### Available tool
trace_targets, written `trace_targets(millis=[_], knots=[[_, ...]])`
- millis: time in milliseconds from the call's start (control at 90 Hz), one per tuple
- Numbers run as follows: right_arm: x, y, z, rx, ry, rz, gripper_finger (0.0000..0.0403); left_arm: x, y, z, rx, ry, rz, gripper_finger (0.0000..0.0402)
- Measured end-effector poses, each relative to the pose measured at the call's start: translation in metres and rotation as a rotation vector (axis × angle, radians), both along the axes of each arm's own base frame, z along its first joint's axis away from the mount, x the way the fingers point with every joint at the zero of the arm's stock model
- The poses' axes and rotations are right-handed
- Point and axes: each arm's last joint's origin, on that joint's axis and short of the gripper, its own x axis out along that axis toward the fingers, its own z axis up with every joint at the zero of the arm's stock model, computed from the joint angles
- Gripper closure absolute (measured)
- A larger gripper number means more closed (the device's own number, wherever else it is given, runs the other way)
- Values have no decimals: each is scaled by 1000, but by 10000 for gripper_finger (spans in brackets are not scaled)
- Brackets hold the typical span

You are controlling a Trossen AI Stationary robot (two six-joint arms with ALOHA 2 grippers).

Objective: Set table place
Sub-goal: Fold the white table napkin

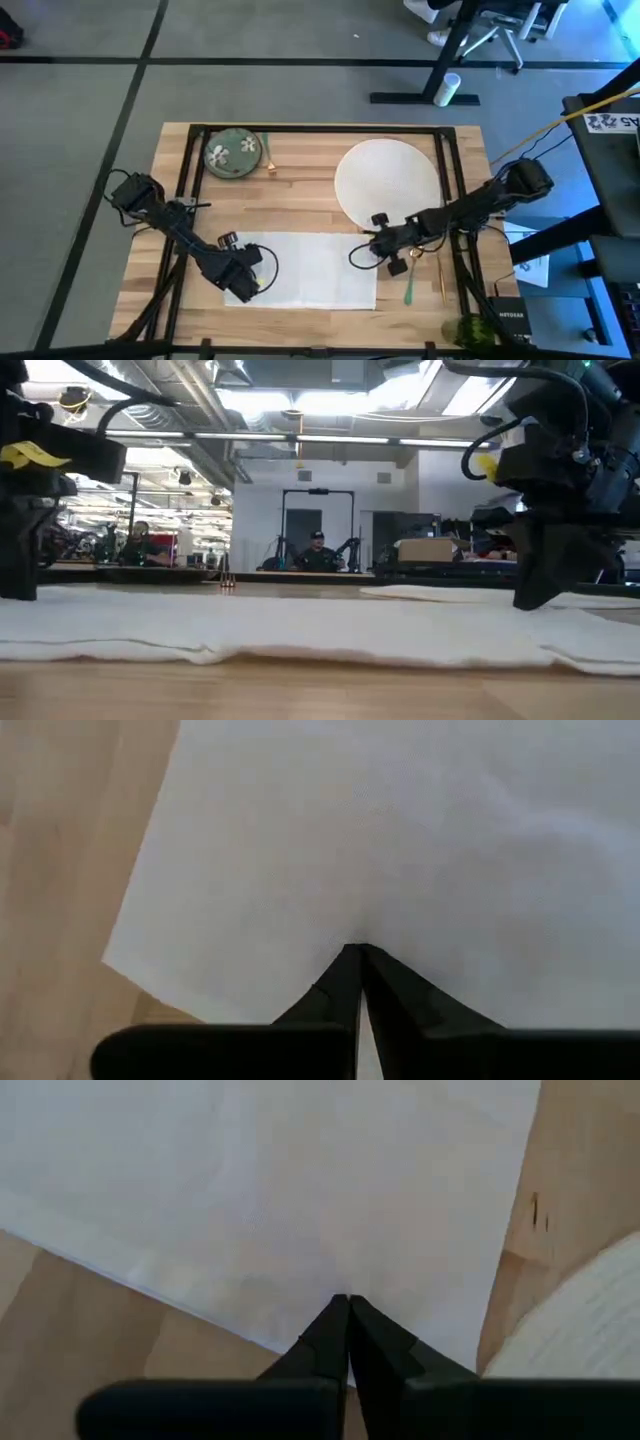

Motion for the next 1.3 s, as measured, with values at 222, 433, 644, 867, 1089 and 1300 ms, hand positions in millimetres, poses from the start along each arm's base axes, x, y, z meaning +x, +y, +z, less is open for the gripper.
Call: trace_targets(millis=[222,433,644,867,1089,1300], knots=[[-2,-1,1,-12,11,-4,403,-2,-5,4,9,18,-31,402],[2,0,6,-28,10,5,403,4,-10,25,34,111,-110,401],[8,2,15,-41,17,17,403,11,-12,35,42,92,-166,401],[21,7,35,-22,1,50,403,18,-7,37,47,92,-205,401],[30,12,51,18,-4,100,403,29,1,37,10,102,-275,401],[31,14,53,88,17,67,384,38,9,37,0,90,-305,401]])
